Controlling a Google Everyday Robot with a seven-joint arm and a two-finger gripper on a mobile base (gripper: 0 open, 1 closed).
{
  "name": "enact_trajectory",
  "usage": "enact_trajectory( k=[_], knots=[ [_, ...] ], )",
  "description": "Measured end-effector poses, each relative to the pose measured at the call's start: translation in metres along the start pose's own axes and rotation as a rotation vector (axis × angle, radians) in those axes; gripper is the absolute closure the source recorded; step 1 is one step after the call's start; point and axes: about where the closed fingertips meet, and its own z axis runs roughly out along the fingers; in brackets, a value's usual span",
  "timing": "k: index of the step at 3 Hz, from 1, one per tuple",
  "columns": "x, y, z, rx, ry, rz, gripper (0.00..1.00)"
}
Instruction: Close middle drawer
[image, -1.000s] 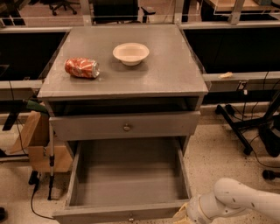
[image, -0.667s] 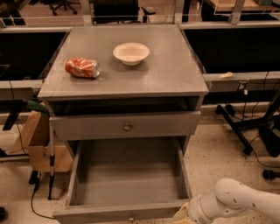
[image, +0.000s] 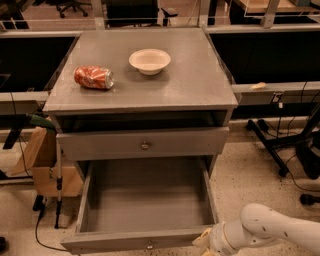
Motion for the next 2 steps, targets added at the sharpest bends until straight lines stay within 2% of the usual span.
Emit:
enact_trajectory(
  k=[1, 2],
  knots=[
    [-0.0008, 0.0063, 0.0020, 0.001, -0.005, -0.007, 0.00],
    [0.0015, 0.0124, 0.0021, 0.001, -0.005, -0.007, 0.00]
  ],
)
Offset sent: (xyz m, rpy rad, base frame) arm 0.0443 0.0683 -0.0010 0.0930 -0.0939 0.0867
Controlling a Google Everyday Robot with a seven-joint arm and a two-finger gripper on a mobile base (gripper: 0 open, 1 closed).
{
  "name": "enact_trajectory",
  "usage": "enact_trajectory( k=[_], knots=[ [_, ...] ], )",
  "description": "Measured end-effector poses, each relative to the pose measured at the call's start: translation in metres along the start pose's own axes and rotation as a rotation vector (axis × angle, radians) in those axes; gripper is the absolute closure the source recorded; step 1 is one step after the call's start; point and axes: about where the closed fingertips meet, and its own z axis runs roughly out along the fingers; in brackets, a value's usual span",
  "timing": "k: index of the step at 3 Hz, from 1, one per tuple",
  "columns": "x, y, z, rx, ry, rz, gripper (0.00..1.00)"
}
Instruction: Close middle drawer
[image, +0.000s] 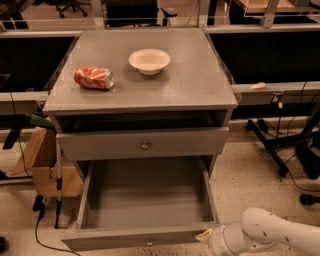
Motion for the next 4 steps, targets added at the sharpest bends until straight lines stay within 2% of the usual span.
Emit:
enact_trajectory(
  k=[1, 2, 3, 4],
  knots=[
    [0.001, 0.003, 0.000, 0.000, 0.000, 0.000, 0.19],
    [-0.023, -0.009, 0.016, -0.005, -0.032, -0.050, 0.42],
    [-0.023, -0.008, 0.016, -0.005, -0.032, -0.050, 0.65],
    [-0.047, -0.024, 0.026, 0.004, -0.058, -0.086, 0.89]
  ],
)
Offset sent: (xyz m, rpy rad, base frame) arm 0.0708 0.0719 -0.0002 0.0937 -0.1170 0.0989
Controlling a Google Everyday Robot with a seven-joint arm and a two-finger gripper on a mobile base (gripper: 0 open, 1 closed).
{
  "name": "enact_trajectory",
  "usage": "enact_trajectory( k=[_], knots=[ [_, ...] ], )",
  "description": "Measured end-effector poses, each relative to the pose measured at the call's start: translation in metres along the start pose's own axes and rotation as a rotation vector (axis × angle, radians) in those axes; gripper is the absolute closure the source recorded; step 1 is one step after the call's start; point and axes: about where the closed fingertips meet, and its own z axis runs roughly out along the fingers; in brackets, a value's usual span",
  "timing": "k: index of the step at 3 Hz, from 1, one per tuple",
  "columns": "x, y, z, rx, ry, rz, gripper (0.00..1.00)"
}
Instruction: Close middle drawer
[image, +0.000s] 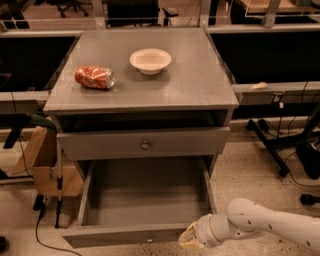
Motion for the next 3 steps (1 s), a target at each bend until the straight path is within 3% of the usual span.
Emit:
enact_trajectory(
  k=[1, 2, 3],
  knots=[
    [0.000, 0.001, 0.000, 0.000, 0.000, 0.000, 1.00],
    [-0.008, -0.006, 0.003, 0.018, -0.011, -0.007, 1.00],
    [-0.012, -0.011, 0.005, 0.030, -0.017, -0.014, 0.82]
  ],
)
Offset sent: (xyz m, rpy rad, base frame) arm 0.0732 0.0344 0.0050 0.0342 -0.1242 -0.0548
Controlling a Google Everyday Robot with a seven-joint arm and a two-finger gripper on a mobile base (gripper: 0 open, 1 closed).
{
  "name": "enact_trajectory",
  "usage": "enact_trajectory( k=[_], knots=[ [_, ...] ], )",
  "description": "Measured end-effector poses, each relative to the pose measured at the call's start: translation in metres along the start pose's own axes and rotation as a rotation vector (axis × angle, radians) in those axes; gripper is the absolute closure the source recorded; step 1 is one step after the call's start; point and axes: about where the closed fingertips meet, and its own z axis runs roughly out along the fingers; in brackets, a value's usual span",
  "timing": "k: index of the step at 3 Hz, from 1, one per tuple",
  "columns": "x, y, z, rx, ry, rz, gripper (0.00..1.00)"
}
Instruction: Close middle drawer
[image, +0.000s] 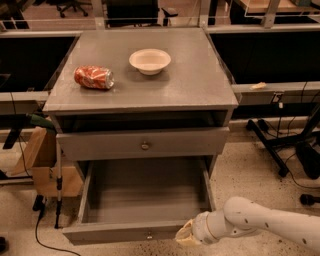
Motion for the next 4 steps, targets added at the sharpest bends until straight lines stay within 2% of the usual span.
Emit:
enact_trajectory(
  k=[3, 4],
  knots=[
    [-0.010, -0.015, 0.012, 0.033, -0.014, -0.040, 0.12],
    [-0.010, -0.012, 0.018, 0.039, -0.017, -0.052, 0.00]
  ],
)
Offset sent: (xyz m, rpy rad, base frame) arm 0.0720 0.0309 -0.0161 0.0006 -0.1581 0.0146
